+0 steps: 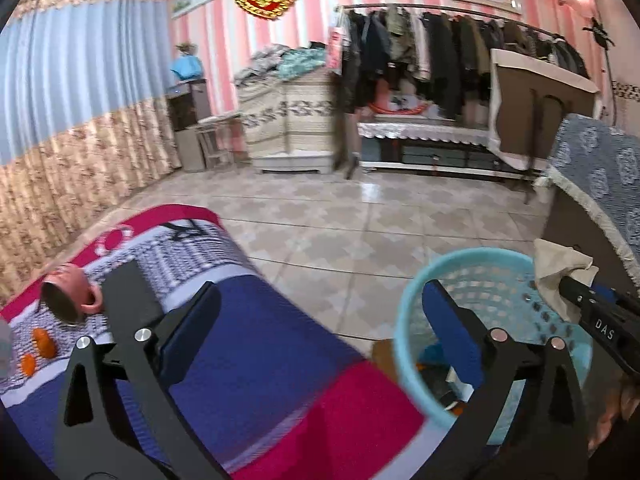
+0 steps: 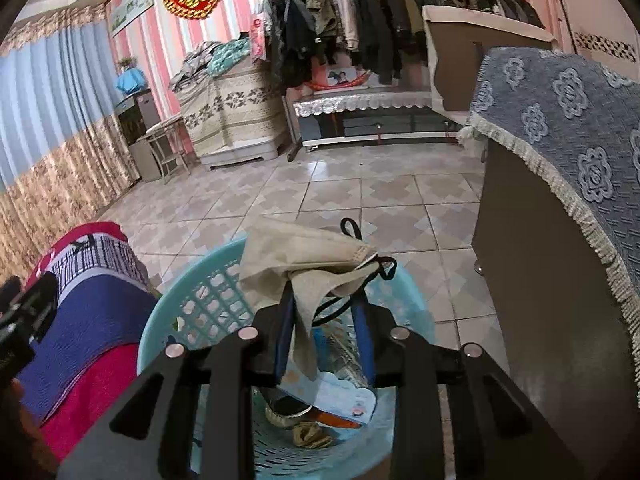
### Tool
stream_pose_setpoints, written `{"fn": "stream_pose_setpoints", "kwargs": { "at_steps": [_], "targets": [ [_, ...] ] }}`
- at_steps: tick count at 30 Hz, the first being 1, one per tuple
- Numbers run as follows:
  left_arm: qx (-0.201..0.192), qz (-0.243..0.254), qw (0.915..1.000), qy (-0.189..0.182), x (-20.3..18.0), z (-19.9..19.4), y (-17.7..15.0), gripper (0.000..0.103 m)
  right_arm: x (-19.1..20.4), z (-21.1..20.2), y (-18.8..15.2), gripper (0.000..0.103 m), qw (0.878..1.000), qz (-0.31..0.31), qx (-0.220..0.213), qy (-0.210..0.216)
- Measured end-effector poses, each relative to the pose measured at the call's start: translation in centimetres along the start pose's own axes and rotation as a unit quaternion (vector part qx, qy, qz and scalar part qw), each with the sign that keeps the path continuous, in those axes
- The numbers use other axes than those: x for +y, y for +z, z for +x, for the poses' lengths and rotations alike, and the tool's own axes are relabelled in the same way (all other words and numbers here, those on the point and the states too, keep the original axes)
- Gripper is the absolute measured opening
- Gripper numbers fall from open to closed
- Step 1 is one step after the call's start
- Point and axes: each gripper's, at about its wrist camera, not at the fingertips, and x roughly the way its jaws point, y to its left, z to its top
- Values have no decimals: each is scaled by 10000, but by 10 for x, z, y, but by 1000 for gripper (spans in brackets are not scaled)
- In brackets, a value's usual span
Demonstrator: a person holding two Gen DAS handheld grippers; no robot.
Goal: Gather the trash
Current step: 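Carry the paper and cloth over the blue basket and open the left gripper, then move both grippers back over the bed toward the orange lid and peel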
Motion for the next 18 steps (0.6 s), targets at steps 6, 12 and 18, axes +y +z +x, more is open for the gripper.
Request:
{"fn": "stream_pose_setpoints", "kwargs": {
  "at_steps": [6,12,18],
  "targets": [
    [23,-179,9996,225,24,-3,-1,97,16,13,-5,55,9999,-110,1,-54],
    [-6,-278,9992,273,33,-8,-1,97,21,13,-8,82,9998,-195,-64,-85],
    [-45,-238,9990,386,39,-12,-1,97,23,9,-9,94,9997,-211,-106,-50]
  ]
}}
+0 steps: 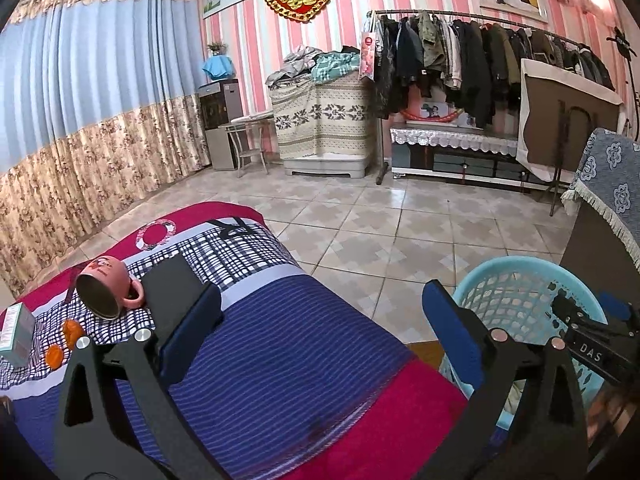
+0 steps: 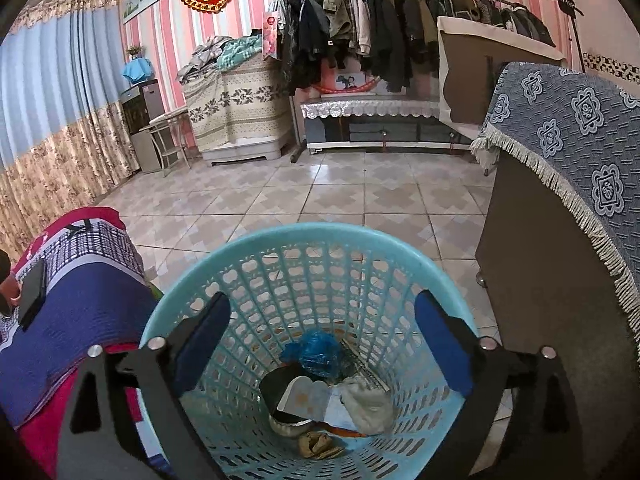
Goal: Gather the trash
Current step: 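Move both grippers back over the bed toward the orange lid and peel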
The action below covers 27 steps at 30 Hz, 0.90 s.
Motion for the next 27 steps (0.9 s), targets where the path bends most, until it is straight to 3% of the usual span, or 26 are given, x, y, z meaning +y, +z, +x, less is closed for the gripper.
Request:
{"fn": "stream_pose_setpoints", "kwargs": {
  "at_steps": [13,27],
  "targets": [
    [-63,-227,9997,119,27,-15,11,97,30,-25,4,96,9989,-326,-235,244],
    [-28,-473,9967,665,92,-55,5,97,93,-59,-1,96,9941,-717,-448,684]
  ]
}}
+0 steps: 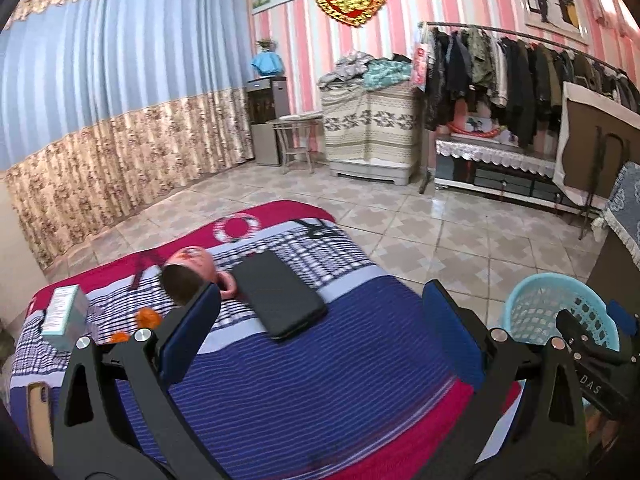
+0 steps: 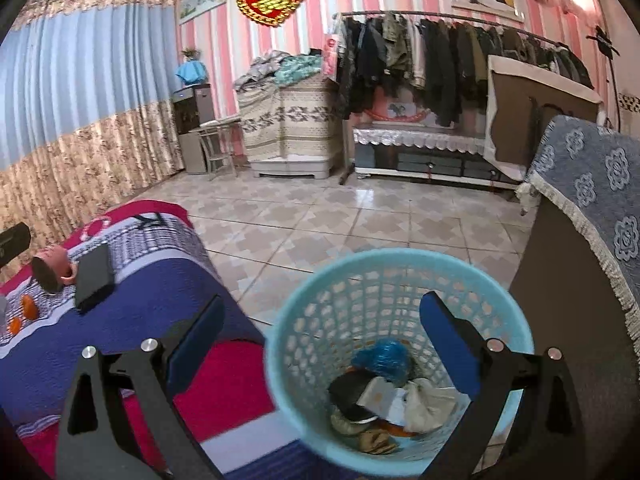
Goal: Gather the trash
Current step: 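Move both grippers back over the bed toward the orange lid and peel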
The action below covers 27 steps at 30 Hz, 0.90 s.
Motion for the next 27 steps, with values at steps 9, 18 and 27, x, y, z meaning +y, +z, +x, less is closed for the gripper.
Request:
{"fn": "stream_pose_setpoints", "kwargs": {
  "at_steps": [9,18,27],
  "targets": [
    [18,-164,9986,500,76,-18,-25,97,55,-9,-7,96,9964,-625,-32,572],
    [500,-606,9911,1072,161,-12,-77,97,109,-8,-23,96,9862,-1202,112,1129],
    [990,-1197,9803,1219,231,33,-100,97,155,13,-28,96,9751,-1488,361,1604]
  ]
}}
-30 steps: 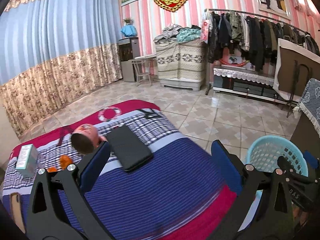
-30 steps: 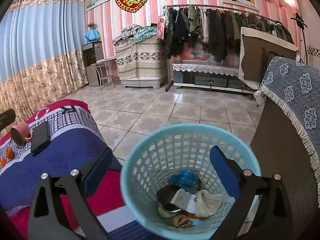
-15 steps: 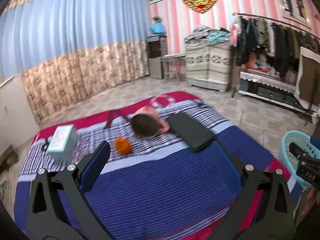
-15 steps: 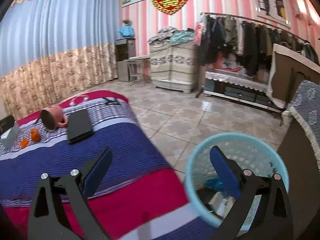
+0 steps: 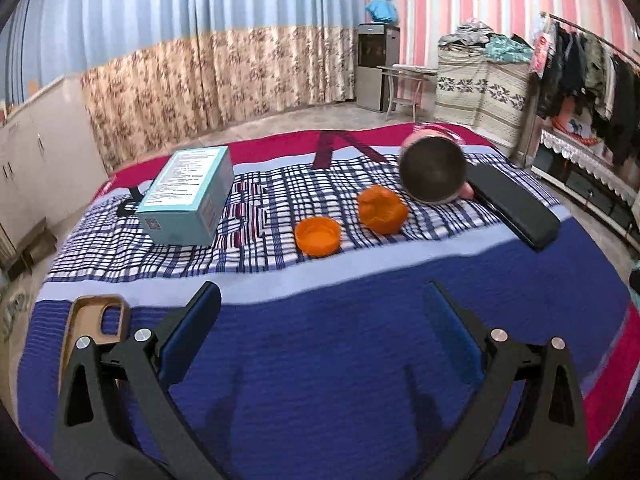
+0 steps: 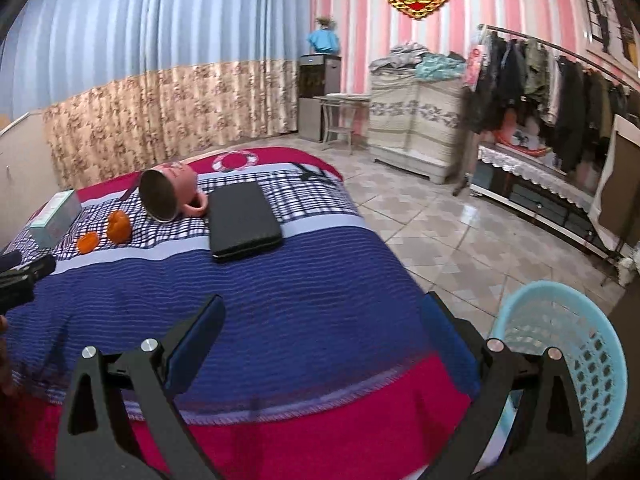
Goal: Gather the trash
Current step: 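Move both grippers back over the bed toward the orange lid and peel, then grasp the orange round lid with the left gripper while the right grasps the orange peel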
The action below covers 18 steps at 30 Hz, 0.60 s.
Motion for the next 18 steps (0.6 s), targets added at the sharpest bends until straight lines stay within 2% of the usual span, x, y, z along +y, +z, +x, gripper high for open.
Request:
{"fn": "stream_pose_setpoints", "kwargs": {
  "at_steps": [5,9,12,13,15,16,17,18],
  "targets": [
    [-29,150,9997,212,-1,29,18,97,12,26,8,96,9996,52,193,215],
    [426,37,9991,50,8,64,26,93,29,47,11,96,9983,-56,406,409],
    [770,-114,9969,-148,14,87,28,79,49,64,17,96,9966,-115,542,609],
    [918,-178,9953,-257,15,95,28,68,55,69,19,96,9959,-127,580,684],
    [915,-225,9952,-279,17,100,29,59,70,79,25,96,9941,-179,649,849],
    [860,-227,9953,-385,18,99,29,46,79,83,28,96,9935,-216,658,903],
    [850,-206,9950,-479,17,98,29,39,88,88,31,96,9926,-273,666,977],
    [823,-180,9953,-486,17,96,27,39,95,90,33,96,9921,-313,667,1020]
  ]
}}
